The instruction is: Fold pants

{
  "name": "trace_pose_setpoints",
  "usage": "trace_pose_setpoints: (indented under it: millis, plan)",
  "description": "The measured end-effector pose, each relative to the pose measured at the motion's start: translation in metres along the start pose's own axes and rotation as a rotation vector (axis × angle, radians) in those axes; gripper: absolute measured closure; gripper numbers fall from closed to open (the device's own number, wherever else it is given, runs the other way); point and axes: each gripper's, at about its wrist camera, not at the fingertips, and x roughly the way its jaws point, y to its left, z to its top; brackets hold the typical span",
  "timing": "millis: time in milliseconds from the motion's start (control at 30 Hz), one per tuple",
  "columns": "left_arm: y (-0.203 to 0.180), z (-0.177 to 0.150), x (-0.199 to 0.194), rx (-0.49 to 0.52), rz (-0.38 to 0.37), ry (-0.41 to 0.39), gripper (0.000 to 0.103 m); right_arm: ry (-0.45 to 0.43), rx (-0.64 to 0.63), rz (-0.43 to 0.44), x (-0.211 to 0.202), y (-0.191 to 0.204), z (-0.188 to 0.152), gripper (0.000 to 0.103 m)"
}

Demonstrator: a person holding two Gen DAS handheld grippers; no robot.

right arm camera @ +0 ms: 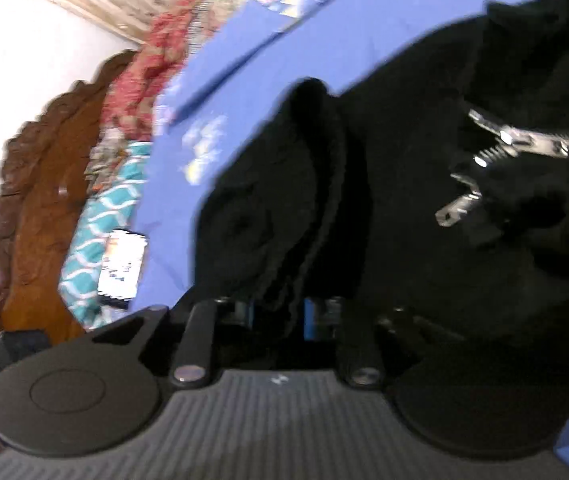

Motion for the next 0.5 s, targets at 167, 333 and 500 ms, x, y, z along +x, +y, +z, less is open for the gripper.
trace_pose_setpoints:
  millis: [167,333,500]
  plan:
    - [0.004,0.008,-0.003,0.027,0.031,0.004,0.093,0.045,0.090,0.029,0.000,-0.013,-0.008,0.077]
    - [-0.012,0.005,0.000,0.095,0.059,0.024,0.086,-0.015,0.047,-0.051,-0.010,-0.012,-0.006,0.063]
    - [-0.022,0.028,-0.017,0.037,-0.050,-0.071,0.080,-0.191,-0.076,-0.011,-0.067,0.002,0.001,0.061]
